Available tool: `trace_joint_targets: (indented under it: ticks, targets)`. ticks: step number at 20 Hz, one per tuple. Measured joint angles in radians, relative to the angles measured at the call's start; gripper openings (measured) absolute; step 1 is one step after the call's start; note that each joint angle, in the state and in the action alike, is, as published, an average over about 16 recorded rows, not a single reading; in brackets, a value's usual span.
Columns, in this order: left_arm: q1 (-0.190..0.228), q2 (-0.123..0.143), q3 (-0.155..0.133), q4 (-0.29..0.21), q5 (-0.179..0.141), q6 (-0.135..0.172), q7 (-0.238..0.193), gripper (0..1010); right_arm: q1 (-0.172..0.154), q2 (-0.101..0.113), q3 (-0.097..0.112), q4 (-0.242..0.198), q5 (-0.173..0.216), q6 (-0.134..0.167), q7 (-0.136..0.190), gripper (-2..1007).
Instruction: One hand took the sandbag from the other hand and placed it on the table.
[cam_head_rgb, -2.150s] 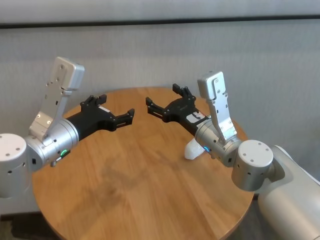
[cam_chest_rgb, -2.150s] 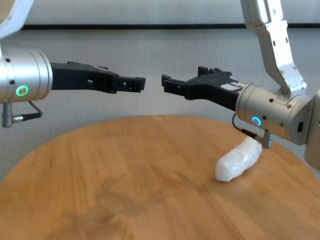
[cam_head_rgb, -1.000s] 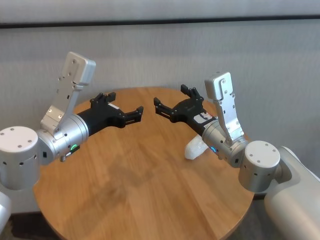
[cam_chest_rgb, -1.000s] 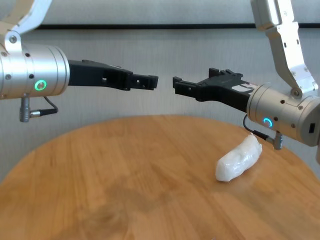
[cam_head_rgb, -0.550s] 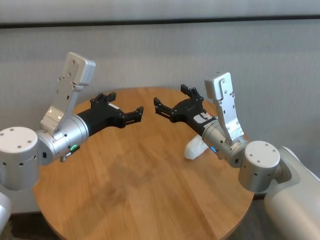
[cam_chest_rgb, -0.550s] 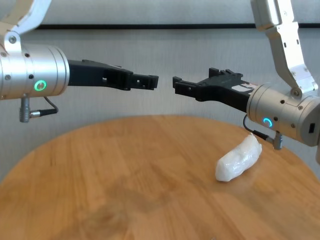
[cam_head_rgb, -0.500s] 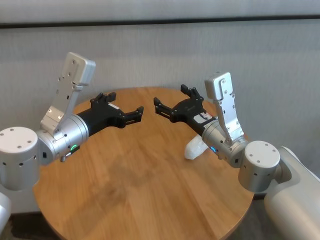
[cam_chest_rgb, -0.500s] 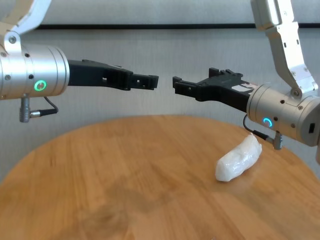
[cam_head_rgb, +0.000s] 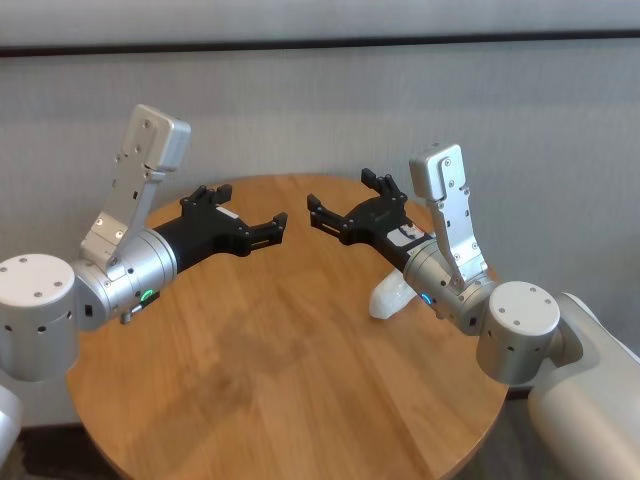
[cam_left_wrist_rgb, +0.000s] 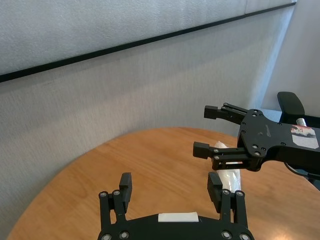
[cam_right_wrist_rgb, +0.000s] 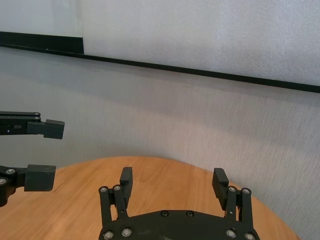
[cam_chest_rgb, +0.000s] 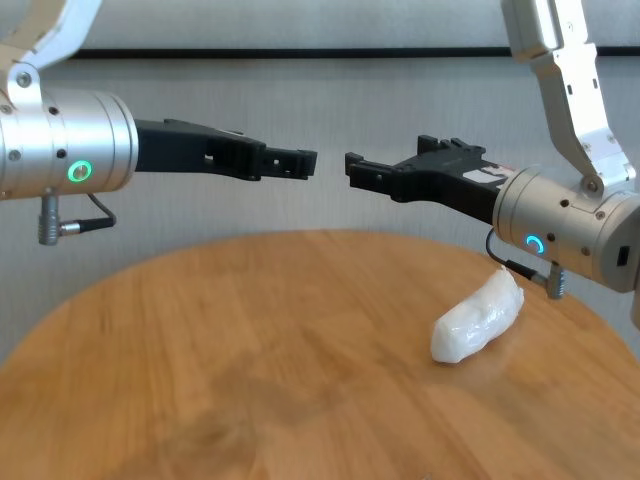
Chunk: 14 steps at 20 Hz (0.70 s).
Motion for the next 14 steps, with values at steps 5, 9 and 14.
trace_joint_targets:
  ticks: [5, 9, 14]
  targets:
    - [0.000, 0.000, 0.000, 0.000, 0.000, -0.001, 0.000, 1002, 0.000, 0.000, 0.000, 0.000, 0.000, 0.000, 0.000, 1002]
    - [0.001, 0.001, 0.000, 0.000, -0.001, -0.001, -0.001, 1002, 0.000, 0.000, 0.000, 0.000, 0.000, -0.001, 0.000, 1002]
    - [0.001, 0.001, -0.001, 0.000, -0.001, -0.001, -0.001, 1002, 0.000, 0.000, -0.001, 0.000, 0.001, -0.001, 0.000, 1002]
